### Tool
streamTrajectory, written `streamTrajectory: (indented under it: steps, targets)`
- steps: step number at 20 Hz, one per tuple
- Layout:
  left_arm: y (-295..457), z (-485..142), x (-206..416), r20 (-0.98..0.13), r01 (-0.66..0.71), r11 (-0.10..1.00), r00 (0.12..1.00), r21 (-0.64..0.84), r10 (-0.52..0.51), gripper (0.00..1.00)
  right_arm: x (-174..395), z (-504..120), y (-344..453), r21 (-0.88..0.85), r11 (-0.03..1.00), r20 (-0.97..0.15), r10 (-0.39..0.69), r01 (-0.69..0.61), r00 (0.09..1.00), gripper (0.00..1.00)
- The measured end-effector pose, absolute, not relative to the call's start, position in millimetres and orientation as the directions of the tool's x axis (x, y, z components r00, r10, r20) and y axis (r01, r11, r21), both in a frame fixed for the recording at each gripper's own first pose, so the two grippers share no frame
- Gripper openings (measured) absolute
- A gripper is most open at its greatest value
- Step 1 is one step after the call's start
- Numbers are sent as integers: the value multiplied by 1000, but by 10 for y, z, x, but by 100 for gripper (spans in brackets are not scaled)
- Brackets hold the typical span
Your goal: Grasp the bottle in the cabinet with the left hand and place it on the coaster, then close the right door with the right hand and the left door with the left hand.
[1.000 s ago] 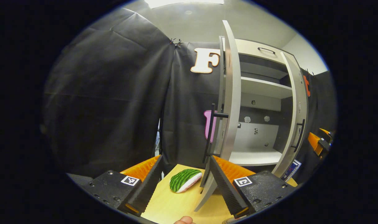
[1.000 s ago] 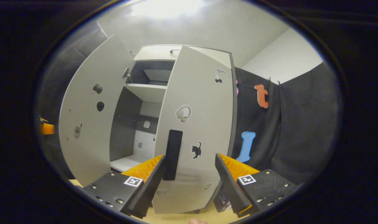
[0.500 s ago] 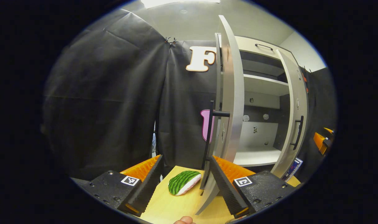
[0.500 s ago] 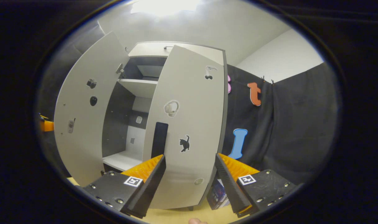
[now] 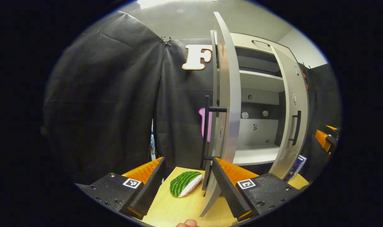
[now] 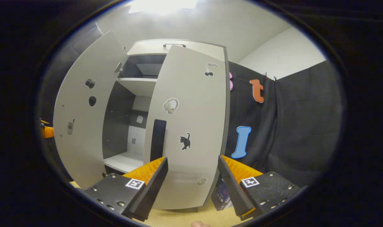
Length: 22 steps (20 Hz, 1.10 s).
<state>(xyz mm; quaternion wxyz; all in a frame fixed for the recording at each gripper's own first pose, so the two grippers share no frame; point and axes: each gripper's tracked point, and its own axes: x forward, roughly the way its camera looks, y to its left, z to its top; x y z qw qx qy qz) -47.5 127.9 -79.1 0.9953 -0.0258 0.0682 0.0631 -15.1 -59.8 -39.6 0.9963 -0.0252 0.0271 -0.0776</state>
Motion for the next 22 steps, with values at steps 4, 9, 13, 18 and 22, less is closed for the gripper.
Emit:
streamTrajectory:
  steps: [4,9,13,18,22]
  targets:
    - [1234,-794,-482,-142,-120,991,984,-61,110,94,-168,-398,-601,-56,987,-50,-152,150,987,94]
    - [1142,-794,-458,-141,-100,992,986,-75,89,94,-205,-398,-661,-60,987,-57,-155,152,986,94]
    - [1045,-800,-452,-135,-82,994,988,-77,71,94,-230,-364,-704,-56,986,-54,-160,157,986,93]
    - [919,-815,-447,-135,-52,995,990,-86,40,94,-264,-347,-748,-62,985,-54,-166,163,985,94]
    - [779,-812,-419,-131,-18,996,991,-86,7,94,-321,-338,-791,-68,983,-51,-175,171,983,94]
